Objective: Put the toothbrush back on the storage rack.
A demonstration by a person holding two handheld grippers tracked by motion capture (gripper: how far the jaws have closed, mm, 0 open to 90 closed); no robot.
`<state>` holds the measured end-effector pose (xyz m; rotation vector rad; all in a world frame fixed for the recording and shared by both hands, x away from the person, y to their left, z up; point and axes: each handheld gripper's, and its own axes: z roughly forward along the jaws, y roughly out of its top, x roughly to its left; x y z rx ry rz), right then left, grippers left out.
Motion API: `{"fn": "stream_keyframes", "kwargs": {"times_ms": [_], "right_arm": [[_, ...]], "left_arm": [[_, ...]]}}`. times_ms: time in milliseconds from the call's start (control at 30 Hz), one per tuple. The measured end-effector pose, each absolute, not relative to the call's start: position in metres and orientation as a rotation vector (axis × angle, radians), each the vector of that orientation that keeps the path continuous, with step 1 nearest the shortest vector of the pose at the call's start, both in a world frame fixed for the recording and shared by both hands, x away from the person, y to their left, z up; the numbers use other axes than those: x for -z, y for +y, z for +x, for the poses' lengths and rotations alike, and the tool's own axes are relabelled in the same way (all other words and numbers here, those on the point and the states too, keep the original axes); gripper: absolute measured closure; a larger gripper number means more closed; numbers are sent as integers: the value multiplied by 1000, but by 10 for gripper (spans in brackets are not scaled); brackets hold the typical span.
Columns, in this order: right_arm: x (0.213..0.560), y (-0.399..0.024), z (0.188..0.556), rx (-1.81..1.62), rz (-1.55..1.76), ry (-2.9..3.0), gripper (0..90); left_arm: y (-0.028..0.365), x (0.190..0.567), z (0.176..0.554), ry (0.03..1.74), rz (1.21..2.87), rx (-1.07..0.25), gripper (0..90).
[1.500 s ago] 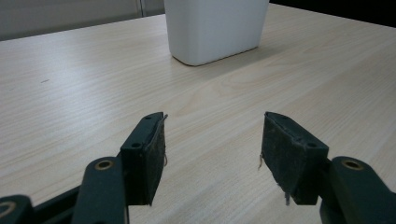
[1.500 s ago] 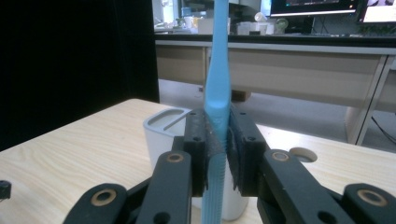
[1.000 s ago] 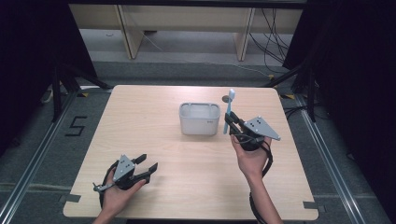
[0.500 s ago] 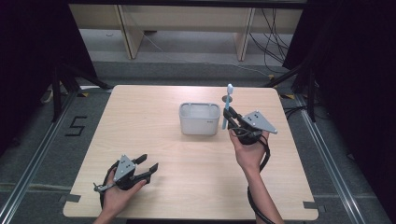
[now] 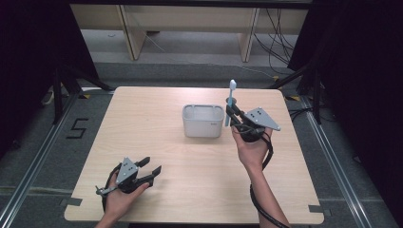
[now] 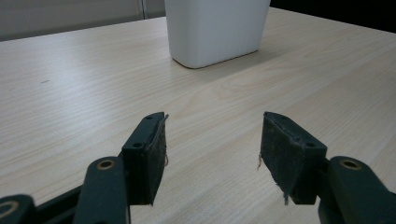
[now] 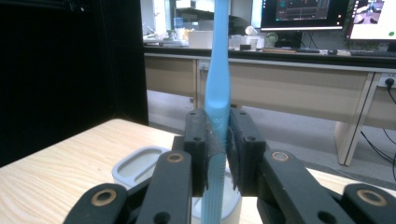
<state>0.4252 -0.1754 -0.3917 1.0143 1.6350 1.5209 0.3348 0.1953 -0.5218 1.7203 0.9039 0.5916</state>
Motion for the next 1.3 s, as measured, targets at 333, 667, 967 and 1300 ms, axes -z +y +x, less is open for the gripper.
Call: {"fn": "stream_keyframes", "kwargs": {"times_ms": [333, 667, 967, 1300], "right_arm": [[380, -166, 432, -1534, 975, 1637, 793], [379, -162, 440, -1553, 994, 1615, 792], [377, -160, 442, -1554, 998, 1615, 793], [378, -159, 451, -1551, 1004, 1602, 793]], "left_arm": [[195, 522, 335, 894, 1707, -589, 403], [197, 522, 334, 903, 1712, -583, 402], [196, 522, 334, 900, 1715, -583, 404], [197, 522, 334, 901, 1715, -580, 406]]}}
